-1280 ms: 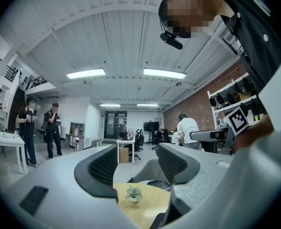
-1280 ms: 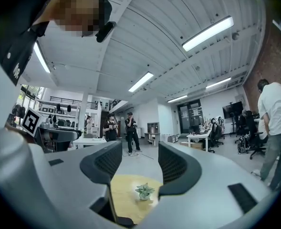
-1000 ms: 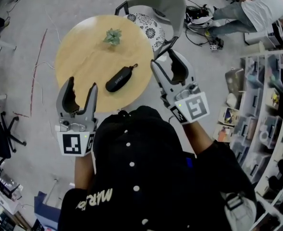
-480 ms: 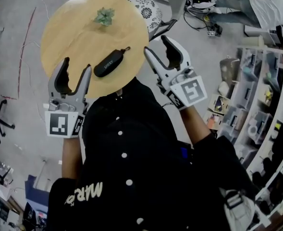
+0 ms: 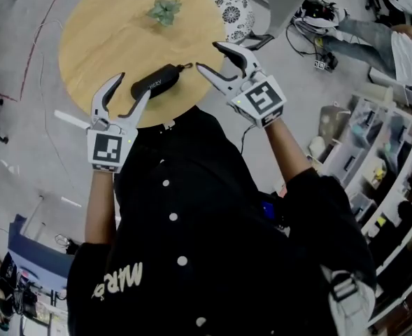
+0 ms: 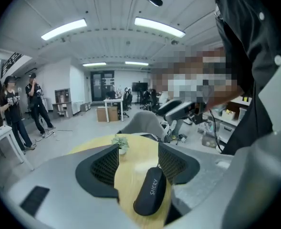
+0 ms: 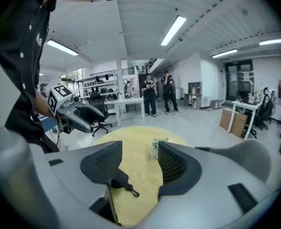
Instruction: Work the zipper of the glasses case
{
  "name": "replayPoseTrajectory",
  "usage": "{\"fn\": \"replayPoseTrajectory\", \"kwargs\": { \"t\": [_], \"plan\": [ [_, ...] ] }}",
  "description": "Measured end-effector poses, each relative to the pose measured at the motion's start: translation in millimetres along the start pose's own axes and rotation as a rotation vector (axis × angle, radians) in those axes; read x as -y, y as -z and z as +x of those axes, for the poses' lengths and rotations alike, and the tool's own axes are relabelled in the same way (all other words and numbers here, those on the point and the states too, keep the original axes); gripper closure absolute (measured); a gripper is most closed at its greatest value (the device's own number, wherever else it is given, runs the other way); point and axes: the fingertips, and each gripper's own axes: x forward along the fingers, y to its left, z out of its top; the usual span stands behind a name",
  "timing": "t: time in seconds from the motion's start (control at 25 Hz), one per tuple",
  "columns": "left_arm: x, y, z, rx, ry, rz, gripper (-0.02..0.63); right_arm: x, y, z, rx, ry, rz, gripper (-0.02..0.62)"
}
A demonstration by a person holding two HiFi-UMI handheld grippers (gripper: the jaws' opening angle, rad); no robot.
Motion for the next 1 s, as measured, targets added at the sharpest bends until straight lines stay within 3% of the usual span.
{"fn": "replayPoseTrajectory", "kwargs": {
  "t": [0.36,0.64,0.84,1.0],
  "plan": [
    [23,63,50,-0.165,0.086,0.119,0.357,-1,72,63,-0.217,-0.276,-0.355,0.382],
    [34,115,79,-0.336,0.173,0.166,0.377,-3,128,103,-0.349,-0.437,-0.627,0.405],
    [40,132,91,-0.378,0.208,0.163,0.409,-4,155,124,-0.399,-0.555,-0.791,0.437],
    [39,140,97,-0.405,0.227,0.163,0.44,-10,164,133,-0.413,-0.648,-0.857,0.451]
  ]
}}
